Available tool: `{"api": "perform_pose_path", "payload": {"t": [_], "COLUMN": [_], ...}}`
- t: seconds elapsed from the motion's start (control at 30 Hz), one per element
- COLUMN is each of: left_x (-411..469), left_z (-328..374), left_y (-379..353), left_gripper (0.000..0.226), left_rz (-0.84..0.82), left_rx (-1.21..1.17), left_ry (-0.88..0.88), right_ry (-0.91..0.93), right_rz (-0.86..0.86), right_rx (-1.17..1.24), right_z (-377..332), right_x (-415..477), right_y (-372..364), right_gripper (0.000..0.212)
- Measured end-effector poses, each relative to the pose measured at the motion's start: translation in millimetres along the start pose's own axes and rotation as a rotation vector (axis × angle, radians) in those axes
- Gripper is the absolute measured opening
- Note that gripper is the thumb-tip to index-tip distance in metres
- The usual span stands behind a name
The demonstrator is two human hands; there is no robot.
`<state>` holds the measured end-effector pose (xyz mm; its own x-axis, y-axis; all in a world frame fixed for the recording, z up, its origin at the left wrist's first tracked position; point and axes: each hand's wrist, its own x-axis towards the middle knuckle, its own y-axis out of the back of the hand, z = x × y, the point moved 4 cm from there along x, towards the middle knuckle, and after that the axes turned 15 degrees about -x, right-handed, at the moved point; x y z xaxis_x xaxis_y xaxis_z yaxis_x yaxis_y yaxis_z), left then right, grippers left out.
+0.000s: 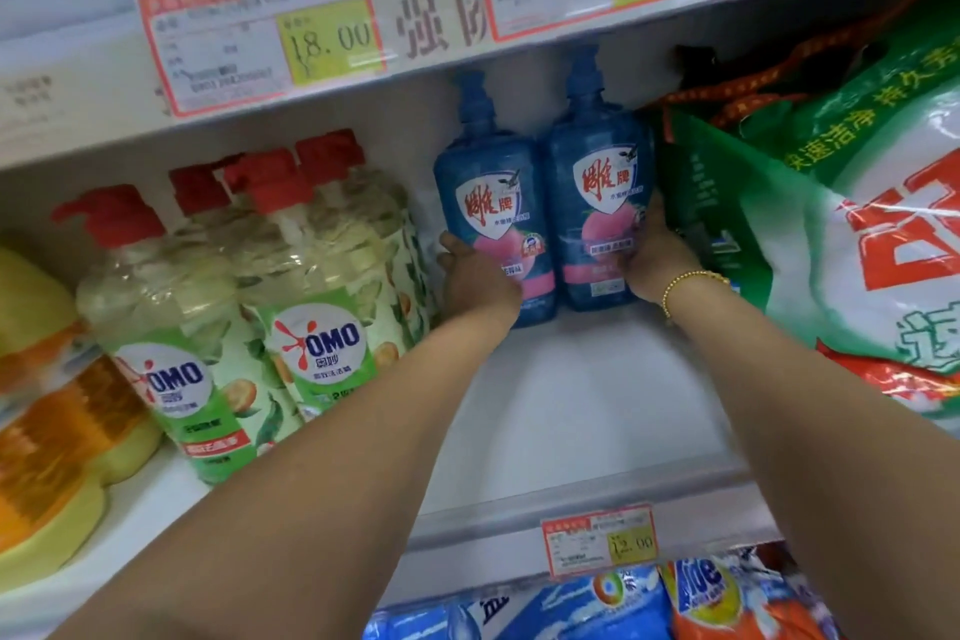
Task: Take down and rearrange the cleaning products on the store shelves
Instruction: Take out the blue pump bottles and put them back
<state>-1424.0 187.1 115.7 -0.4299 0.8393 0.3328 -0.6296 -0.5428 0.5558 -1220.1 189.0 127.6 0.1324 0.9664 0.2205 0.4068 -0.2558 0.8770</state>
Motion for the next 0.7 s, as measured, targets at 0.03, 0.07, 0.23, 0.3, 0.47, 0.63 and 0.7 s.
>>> {"api": "perform_pose_path", "payload": {"t": [0.03, 0.07, 0.23, 0.3, 0.47, 0.63, 0.7], "left_x": [-3.6, -9.0, -54.5, -96.2, -221.3, -314.8, -348.5], "left_z": [3.8, 8.5, 31.0, 46.8, 19.0, -61.7, -88.1], "left_y": [2.4, 5.8, 25.3, 41.4, 90.6, 67.6, 46.2], "left_gripper": [0.091, 0.091, 0.061, 0.033, 0.043, 0.044, 0.020], "left_rz": [-0.001, -0.005, -0.167, -0.267, -0.227, -0.576, -0.819], "left_rx": [0.013, 0.029, 0.172, 0.150, -0.342, -0.315, -0.264], "left_ry": [0.013, 0.028, 0.028, -0.187, -0.429, -0.232, -0.141], "right_ry": [-0.012, -0.025, 0.037, 0.174, 0.428, 0.606, 0.624], "right_rz": [-0.011, -0.025, -0.042, 0.065, 0.217, -0.020, -0.250], "right_rx": [-0.041, -0.096, -0.382, -0.319, -0.245, -0.282, -0.363], "right_z": [0.1, 0.7, -5.8, -8.8, 7.4, 48.7, 75.9], "right_x": [1.2, -0.5, -37.8, -70.7, -178.4, -274.7, -295.1], "right_y": [0.5, 1.5, 20.7, 45.2, 86.3, 44.4, 9.4], "right_gripper": [0.085, 0.084, 0.050, 0.032, 0.039, 0.036, 0.020]}}
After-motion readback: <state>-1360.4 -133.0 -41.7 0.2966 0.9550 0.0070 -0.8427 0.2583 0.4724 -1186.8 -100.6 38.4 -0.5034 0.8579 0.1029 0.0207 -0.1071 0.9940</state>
